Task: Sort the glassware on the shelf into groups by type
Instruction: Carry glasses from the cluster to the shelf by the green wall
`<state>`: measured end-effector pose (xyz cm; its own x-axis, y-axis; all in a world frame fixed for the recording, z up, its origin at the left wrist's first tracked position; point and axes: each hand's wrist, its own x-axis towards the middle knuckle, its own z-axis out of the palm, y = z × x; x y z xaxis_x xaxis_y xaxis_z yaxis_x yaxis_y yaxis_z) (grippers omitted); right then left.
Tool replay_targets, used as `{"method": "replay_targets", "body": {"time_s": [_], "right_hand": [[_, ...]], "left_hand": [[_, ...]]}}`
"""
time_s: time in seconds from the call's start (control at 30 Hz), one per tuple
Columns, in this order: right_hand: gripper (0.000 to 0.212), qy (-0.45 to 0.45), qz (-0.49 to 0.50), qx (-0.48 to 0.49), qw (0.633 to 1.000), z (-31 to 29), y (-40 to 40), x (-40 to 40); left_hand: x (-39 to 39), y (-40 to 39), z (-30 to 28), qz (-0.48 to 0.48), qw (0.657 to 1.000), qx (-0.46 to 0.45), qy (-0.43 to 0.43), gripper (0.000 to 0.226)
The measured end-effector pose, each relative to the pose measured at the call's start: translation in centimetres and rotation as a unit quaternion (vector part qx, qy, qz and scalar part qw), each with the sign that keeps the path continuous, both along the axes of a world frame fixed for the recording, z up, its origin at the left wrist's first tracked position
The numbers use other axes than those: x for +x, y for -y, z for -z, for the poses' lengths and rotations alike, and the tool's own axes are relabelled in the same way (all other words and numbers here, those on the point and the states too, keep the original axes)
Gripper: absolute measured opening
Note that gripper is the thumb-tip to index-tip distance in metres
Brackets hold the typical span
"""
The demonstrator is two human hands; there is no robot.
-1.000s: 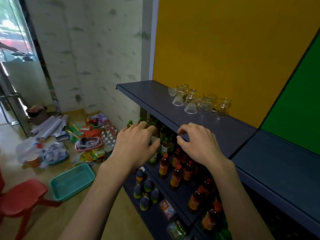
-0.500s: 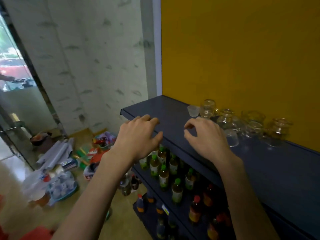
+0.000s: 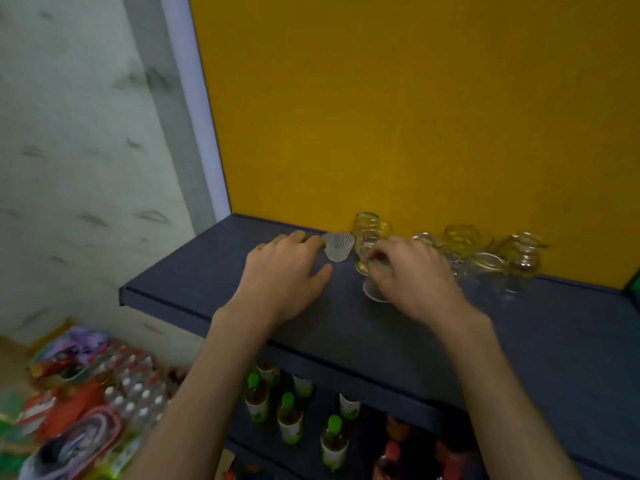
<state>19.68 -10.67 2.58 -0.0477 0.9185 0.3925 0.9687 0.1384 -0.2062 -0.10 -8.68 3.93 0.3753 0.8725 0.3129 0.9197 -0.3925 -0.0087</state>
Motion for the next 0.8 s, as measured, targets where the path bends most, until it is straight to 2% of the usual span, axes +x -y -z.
{"method": "replay_targets", "body": {"time_s": [0.23, 0.5, 0.8], "right_hand": [[0.026, 0.012, 0.128, -0.015, 0.992, -0.5, -3.3, -2.7], [0.026, 0.01, 0.238, -0.018, 0.971, -0.5, -4.6, -3.0], [0.033, -0.017, 0.325, -0.017, 0.945, -0.3, -1.6, -0.3]], "left_hand": [[-2.5, -10.0, 0.4, 0.091, 0.995, -0.034, 0.03, 0.049], [-1.3, -17.0, 3.2, 0.179, 0.98, -0.079, 0.03, 0.062], [2.2, -18.8, 5.6, 0.142, 0.981, -0.125, 0.042, 0.08]]}}
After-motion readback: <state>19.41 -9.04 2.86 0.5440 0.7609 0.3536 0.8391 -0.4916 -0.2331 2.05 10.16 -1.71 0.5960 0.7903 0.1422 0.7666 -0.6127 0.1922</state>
